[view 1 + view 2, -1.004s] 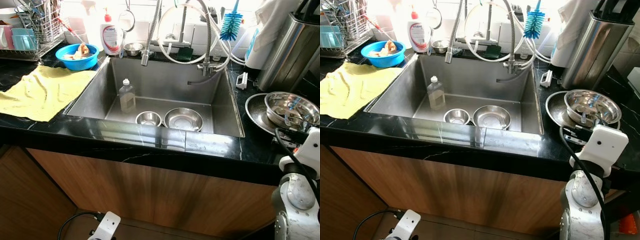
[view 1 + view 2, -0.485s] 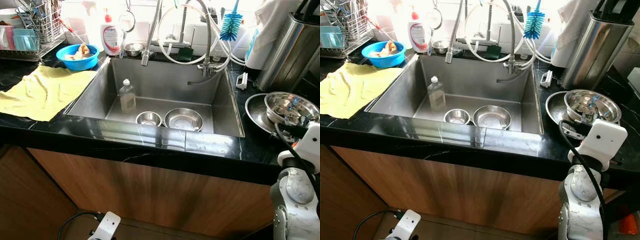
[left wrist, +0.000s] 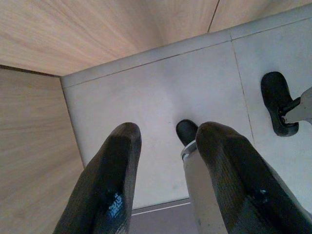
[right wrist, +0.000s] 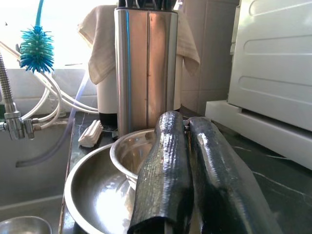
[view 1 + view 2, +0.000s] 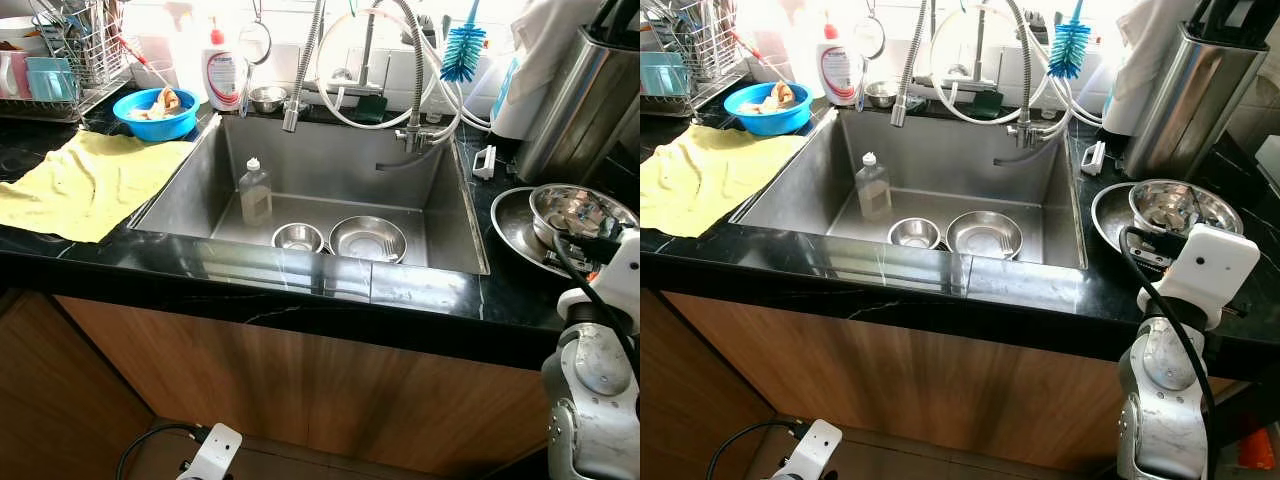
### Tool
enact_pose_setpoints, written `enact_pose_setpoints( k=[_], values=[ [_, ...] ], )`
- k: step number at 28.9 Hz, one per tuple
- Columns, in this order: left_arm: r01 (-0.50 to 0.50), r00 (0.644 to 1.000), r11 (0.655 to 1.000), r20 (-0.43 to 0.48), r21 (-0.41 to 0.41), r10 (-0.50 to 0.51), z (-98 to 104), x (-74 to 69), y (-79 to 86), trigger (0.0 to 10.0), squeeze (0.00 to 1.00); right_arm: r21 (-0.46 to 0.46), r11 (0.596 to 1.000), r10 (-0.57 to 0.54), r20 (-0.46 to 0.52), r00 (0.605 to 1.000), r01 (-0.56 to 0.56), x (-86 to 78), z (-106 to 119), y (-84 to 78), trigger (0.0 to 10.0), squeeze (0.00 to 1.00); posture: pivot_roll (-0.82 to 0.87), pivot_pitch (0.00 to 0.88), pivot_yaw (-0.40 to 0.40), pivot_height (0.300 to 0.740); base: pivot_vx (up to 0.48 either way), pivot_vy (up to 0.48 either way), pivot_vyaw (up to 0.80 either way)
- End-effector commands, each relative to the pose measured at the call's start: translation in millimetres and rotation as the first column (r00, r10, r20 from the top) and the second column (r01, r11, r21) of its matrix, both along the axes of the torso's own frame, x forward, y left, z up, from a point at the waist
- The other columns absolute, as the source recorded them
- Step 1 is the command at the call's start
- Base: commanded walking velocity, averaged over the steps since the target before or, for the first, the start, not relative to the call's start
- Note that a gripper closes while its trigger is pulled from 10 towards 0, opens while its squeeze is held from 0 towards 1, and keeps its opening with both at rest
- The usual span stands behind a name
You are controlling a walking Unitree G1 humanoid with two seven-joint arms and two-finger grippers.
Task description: Kitchen organization
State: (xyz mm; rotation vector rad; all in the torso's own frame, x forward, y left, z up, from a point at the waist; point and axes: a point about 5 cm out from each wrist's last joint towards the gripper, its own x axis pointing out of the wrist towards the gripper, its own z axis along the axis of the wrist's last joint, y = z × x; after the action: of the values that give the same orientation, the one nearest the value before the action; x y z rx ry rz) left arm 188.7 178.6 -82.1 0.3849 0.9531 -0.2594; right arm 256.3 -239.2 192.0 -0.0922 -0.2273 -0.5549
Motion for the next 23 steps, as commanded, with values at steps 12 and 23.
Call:
enact_pose_setpoints(
  k=[12, 23],
  values=[
    [-0.008, 1.0, 1.0, 0.0, 0.003, 0.008, 0, -1.0, 1.2, 10.0, 0.0, 0.032, 0.999, 0.019, -0.014, 1.0, -0.018, 0.8, -5, 8.1, 10.0, 0.0, -0.15, 0.0, -0.056, 0.74, 0.0, 0.0, 0.0],
    [-0.011, 1.0, 1.0, 0.001, 0.001, 0.011, 0, -0.8, 1.1, 10.0, 0.0, 0.071, 0.996, 0.059, -0.025, 0.998, -0.057, 5.5, -10, 18.2, 10.0, 0.0, -0.15, 0.0, -0.056, 0.74, 0.0, 0.0, 0.0]
  ],
)
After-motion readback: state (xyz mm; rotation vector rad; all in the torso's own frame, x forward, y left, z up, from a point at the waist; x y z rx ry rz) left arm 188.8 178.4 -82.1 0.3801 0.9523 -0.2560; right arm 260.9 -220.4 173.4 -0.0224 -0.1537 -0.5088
